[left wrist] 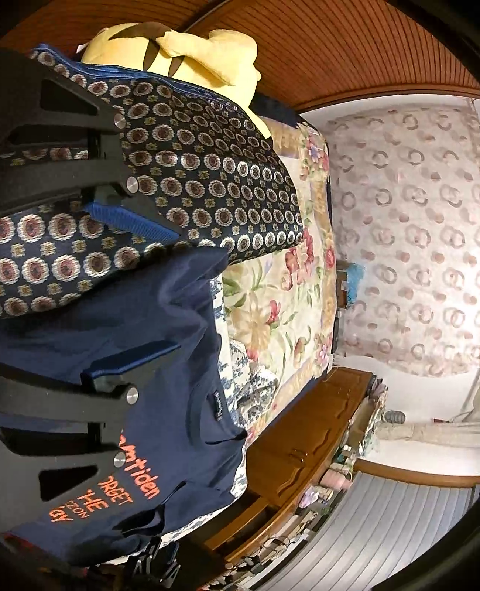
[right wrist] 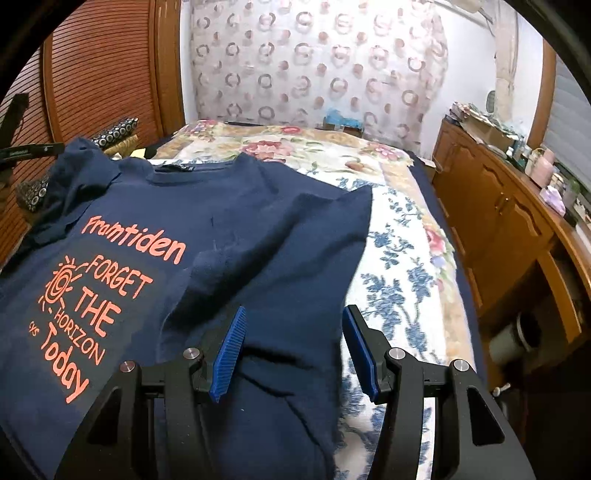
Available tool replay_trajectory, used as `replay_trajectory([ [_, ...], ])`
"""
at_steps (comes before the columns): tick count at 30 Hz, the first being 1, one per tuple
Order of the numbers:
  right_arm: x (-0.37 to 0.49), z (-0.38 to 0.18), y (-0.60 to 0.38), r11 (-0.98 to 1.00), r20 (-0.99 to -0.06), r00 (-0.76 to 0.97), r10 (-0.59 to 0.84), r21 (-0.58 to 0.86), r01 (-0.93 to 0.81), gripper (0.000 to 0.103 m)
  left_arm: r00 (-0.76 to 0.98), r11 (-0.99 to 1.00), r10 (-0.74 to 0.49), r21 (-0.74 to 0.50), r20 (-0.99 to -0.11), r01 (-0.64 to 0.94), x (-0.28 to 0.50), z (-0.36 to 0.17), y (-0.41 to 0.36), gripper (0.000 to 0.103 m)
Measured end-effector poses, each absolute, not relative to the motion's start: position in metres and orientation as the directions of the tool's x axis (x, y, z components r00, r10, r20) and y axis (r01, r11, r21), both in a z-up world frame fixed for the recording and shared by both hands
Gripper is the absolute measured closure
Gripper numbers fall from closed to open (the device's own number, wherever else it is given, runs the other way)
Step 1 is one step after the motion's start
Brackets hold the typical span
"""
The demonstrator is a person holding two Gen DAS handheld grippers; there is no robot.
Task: Fold small clothes
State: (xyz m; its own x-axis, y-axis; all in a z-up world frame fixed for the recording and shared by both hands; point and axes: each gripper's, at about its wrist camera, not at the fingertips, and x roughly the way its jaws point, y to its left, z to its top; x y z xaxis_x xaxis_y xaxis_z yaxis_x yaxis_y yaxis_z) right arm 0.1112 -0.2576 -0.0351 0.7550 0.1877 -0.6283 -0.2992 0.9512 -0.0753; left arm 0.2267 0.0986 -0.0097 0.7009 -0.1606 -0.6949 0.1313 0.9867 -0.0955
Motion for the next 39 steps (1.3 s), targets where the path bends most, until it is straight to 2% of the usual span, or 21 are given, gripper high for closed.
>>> replay_trajectory([
  [6, 0.116, -0.028, -0.268, 0.959, -0.619, 0.766, 0.171, -0.075, -0.274, 0.047, 0.668, 0.988, -0.152, -0.097, -0.728, 0.120, 0.246, -0.017, 0.100, 0.047],
  [8, 0.122, -0.028, -0.267, 0.958, -0.622, 0.765, 0.169, -0.078, -0.275, 0.047, 0.666, 0.986, -0.165, -0.106, -0.727, 0.129, 0.249, -0.017, 0.100, 0.060],
  [10, 0.132, -0.029, -0.267, 0.956, -0.633, 0.755, 0.170, -0.079, -0.281, 0.047, 0.661, 0.981, -0.192, -0.120, -0.725, 0.153, 0.249, -0.018, 0.098, 0.091],
  [11, 0.137, -0.030, -0.268, 0.956, -0.638, 0.751, 0.168, -0.080, -0.282, 0.047, 0.663, 0.976, -0.217, -0.136, -0.716, 0.171, 0.247, -0.016, 0.097, 0.097],
  [18, 0.159, -0.025, -0.270, 0.963, -0.653, 0.741, 0.156, -0.068, -0.262, 0.047, 0.697, 0.941, -0.321, -0.134, -0.642, 0.310, 0.211, 0.020, 0.063, 0.100],
  [24, 0.176, -0.022, -0.272, 0.966, -0.656, 0.740, 0.152, -0.060, -0.251, 0.047, 0.721, 0.923, -0.361, -0.116, -0.592, 0.368, 0.184, 0.041, 0.044, 0.100],
  [33, 0.222, -0.025, -0.289, 0.982, -0.668, 0.725, 0.165, 0.040, -0.187, 0.047, 0.723, 0.917, -0.372, -0.110, -0.582, 0.384, 0.173, 0.036, 0.037, 0.100],
  [39, 0.241, -0.031, -0.281, 0.984, -0.690, 0.711, 0.132, 0.006, -0.177, 0.047, 0.717, 0.918, -0.374, -0.127, -0.588, 0.375, 0.167, 0.026, 0.038, 0.100],
])
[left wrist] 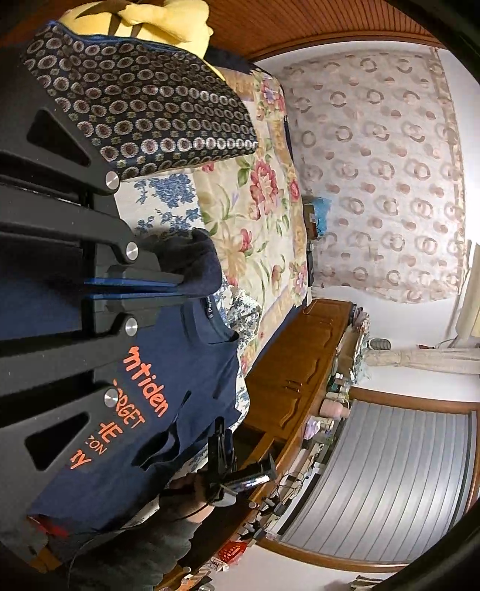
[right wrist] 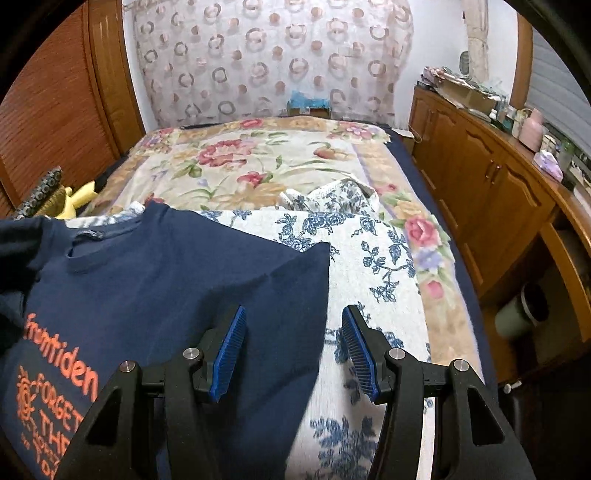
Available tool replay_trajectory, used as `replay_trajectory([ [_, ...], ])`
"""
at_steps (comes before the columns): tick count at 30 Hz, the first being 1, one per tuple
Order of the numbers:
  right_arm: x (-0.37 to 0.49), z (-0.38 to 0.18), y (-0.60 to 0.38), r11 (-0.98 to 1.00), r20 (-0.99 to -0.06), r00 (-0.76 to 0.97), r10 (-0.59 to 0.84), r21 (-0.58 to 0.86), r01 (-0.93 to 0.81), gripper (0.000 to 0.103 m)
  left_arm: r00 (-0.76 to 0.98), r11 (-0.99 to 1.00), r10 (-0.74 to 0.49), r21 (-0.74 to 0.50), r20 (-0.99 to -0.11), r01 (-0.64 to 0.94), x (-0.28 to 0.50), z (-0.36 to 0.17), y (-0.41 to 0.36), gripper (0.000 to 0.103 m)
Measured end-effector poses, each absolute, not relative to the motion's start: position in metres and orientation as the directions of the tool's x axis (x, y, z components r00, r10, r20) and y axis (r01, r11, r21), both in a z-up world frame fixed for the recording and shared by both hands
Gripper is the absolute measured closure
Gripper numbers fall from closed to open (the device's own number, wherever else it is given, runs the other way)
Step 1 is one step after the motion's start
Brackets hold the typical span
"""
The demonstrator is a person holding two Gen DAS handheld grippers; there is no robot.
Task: Fold small clothes
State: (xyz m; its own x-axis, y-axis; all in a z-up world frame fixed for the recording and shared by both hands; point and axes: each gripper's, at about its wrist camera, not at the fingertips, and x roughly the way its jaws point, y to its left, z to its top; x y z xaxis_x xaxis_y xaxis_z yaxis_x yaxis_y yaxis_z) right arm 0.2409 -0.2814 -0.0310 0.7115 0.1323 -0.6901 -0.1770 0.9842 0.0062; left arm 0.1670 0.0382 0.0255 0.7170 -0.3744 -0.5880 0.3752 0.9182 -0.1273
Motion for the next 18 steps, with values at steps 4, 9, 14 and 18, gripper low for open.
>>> replay_trajectory([
  [4, 0.249, -0.035, -0.275, 0.984, -0.705, 0.699, 0.124, -0.006, -0.181, 0.050, 0.716, 0.918, -0.376, -0.134, -0.589, 0.373, 0.159, 0.017, 0.040, 0.100],
  [9, 0.241, -0.031, -0.273, 0.965, -0.686, 0.699, 0.202, 0.017, -0.262, 0.096, 0.720, 0.914, -0.397, -0.178, -0.569, 0.364, 0.131, 0.002, 0.047, 0.100],
  [14, 0.205, -0.012, -0.268, 0.945, -0.608, 0.757, 0.240, -0.032, -0.325, 0.098, 0.728, 0.908, -0.416, -0.210, -0.545, 0.361, 0.104, -0.006, 0.049, 0.100],
  [18, 0.166, 0.013, -0.268, 0.931, -0.531, 0.795, 0.293, -0.030, -0.363, 0.098, 0.741, 0.911, -0.411, -0.202, -0.531, 0.360, 0.086, -0.005, 0.050, 0.100],
])
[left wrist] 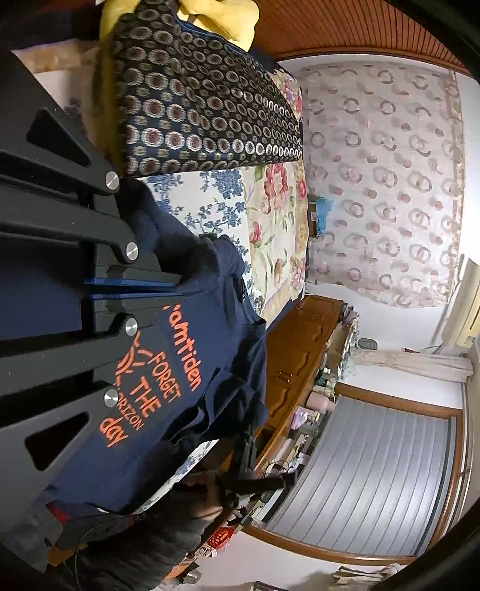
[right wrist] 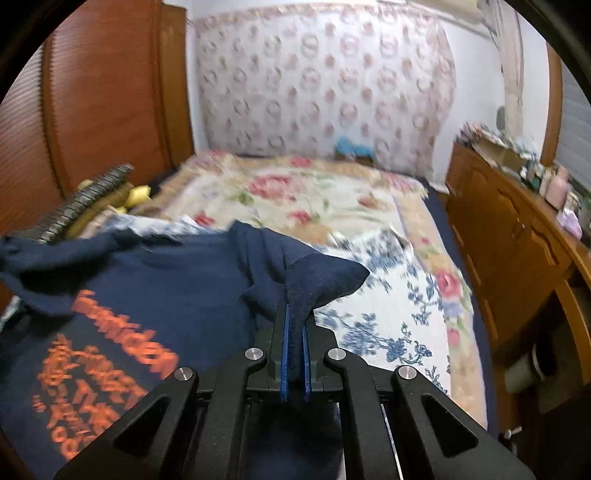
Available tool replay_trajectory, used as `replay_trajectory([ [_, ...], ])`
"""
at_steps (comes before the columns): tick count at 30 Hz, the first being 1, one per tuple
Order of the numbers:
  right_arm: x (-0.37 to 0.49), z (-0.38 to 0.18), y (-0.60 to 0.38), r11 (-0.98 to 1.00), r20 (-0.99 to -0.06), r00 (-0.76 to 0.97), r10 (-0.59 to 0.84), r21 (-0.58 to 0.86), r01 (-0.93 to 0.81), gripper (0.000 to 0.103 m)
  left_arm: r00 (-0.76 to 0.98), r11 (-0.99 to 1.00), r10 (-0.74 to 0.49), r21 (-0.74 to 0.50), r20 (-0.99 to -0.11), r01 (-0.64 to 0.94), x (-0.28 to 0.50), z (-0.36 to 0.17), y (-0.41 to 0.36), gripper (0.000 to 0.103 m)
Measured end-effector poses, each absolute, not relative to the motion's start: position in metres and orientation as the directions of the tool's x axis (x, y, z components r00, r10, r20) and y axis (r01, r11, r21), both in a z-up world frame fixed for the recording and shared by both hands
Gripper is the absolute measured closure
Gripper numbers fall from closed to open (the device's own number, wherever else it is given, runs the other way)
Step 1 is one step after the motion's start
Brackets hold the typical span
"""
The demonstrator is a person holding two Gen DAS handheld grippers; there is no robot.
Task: Fold small clothes
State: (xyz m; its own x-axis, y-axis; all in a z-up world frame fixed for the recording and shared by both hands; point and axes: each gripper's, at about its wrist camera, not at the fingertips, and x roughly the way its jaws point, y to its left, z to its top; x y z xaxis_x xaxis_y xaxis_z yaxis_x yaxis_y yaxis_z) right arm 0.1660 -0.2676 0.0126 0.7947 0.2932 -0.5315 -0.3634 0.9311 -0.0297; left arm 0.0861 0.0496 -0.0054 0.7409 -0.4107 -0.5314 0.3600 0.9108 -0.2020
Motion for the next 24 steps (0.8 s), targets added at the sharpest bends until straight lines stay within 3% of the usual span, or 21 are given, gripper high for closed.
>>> replay_trajectory([
  [9, 0.071, 0.027, -0.280, 0.889, -0.442, 0.800, 0.406, -0.013, -0.458, 0.098, 0.786, 0.923, -0.382, -0.239, -0.486, 0.301, 0.050, -0.009, 0.073, 0.100],
  [24, -0.042, 0.027, -0.347, 0.917, -0.431, 0.834, 0.345, -0.035, -0.397, 0.098, 0.822, 0.930, -0.343, -0.288, -0.455, 0.229, -0.018, -0.002, 0.120, 0.100],
])
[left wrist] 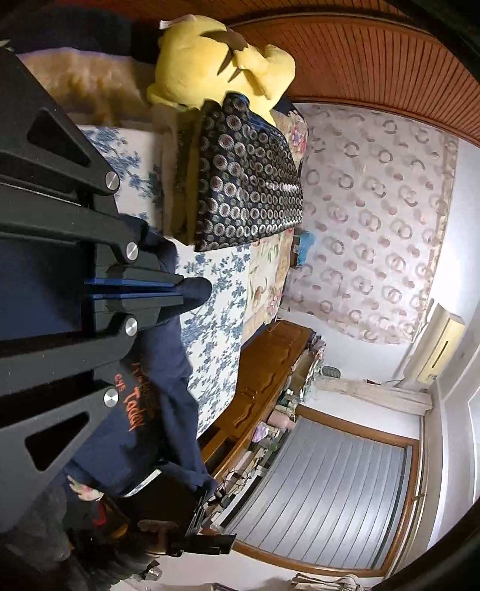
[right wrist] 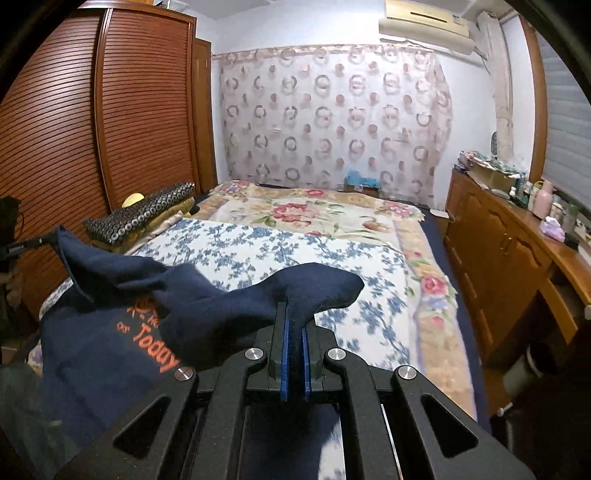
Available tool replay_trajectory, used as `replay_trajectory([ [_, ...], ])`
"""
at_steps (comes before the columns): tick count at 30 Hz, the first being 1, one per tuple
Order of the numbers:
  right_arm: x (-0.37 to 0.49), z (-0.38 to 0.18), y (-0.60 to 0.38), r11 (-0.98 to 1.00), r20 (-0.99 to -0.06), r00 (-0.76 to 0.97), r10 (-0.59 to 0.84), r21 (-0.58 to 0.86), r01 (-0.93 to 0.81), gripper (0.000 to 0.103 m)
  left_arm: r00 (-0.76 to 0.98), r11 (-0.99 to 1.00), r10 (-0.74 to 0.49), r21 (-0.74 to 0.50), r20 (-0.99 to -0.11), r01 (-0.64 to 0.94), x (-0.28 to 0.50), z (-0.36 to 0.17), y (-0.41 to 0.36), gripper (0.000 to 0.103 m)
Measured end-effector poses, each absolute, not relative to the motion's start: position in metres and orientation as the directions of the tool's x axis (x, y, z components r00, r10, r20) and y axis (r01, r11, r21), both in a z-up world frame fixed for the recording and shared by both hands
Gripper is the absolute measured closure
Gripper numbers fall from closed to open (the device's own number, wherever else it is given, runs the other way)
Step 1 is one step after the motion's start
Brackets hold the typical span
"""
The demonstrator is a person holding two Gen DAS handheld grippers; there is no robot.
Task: Fold small clothes
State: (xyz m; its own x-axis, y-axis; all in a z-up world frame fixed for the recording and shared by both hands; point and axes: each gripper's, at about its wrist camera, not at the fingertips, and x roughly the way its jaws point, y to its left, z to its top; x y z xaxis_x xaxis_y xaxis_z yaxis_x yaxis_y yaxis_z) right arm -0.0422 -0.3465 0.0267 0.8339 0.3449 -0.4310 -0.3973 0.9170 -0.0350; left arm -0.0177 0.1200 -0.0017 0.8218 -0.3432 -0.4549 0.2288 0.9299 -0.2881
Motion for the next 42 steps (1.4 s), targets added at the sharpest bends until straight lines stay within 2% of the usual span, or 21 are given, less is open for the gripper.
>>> replay_trajectory([
  [8, -0.068, 0.007, -0.319, 0.899, -0.572, 0.745, 0.343, -0.029, -0.437, 0.098, 0.805, 0.962, -0.263, -0.207, -0.532, 0.177, -0.037, -0.007, 0.121, 0.100],
  [12, -0.066, 0.000, -0.321, 0.905, -0.601, 0.726, 0.333, -0.014, -0.426, 0.097, 0.792, 0.963, -0.261, -0.204, -0.551, 0.176, -0.033, -0.010, 0.119, 0.099],
  [14, -0.066, 0.009, -0.323, 0.912, -0.596, 0.737, 0.320, -0.017, -0.409, 0.091, 0.795, 0.964, -0.259, -0.193, -0.548, 0.181, -0.033, -0.006, 0.119, 0.093],
  [15, -0.065, 0.015, -0.323, 0.915, -0.587, 0.745, 0.317, -0.019, -0.404, 0.089, 0.797, 0.964, -0.262, -0.192, -0.544, 0.186, -0.033, -0.005, 0.118, 0.084],
  [16, -0.069, 0.018, -0.328, 0.915, -0.579, 0.751, 0.317, -0.020, -0.402, 0.082, 0.802, 0.962, -0.267, -0.194, -0.535, 0.191, -0.033, -0.001, 0.117, 0.075],
  [17, -0.072, 0.025, -0.329, 0.916, -0.567, 0.761, 0.317, -0.025, -0.400, 0.071, 0.806, 0.961, -0.271, -0.196, -0.526, 0.195, -0.032, 0.003, 0.117, 0.070],
  [18, -0.074, 0.031, -0.331, 0.918, -0.553, 0.773, 0.311, -0.034, -0.394, 0.064, 0.809, 0.960, -0.276, -0.197, -0.519, 0.201, -0.030, 0.005, 0.117, 0.064],
  [19, -0.074, 0.032, -0.333, 0.920, -0.544, 0.780, 0.310, -0.037, -0.391, 0.055, 0.810, 0.958, -0.281, -0.196, -0.515, 0.208, -0.027, 0.008, 0.117, 0.063],
  [20, -0.074, 0.038, -0.333, 0.920, -0.532, 0.788, 0.310, -0.041, -0.389, 0.051, 0.809, 0.959, -0.281, -0.191, -0.517, 0.211, -0.025, 0.009, 0.116, 0.063],
  [23, -0.070, 0.042, -0.332, 0.924, -0.518, 0.806, 0.287, -0.073, -0.376, 0.048, 0.798, 0.963, -0.269, -0.154, -0.539, 0.220, -0.009, 0.012, 0.110, 0.050],
  [24, -0.067, 0.041, -0.330, 0.924, -0.515, 0.809, 0.283, -0.079, -0.374, 0.048, 0.791, 0.962, -0.274, -0.152, -0.547, 0.228, -0.002, 0.012, 0.109, 0.042],
  [27, -0.050, 0.037, -0.324, 0.927, -0.528, 0.804, 0.272, -0.079, -0.366, 0.048, 0.765, 0.960, -0.278, -0.137, -0.581, 0.244, 0.021, 0.007, 0.102, 0.033],
  [42, 0.025, -0.015, -0.323, 0.938, -0.665, 0.706, 0.242, -0.025, -0.345, 0.045, 0.622, 0.967, -0.246, -0.143, -0.744, 0.212, 0.087, -0.059, 0.096, 0.032],
])
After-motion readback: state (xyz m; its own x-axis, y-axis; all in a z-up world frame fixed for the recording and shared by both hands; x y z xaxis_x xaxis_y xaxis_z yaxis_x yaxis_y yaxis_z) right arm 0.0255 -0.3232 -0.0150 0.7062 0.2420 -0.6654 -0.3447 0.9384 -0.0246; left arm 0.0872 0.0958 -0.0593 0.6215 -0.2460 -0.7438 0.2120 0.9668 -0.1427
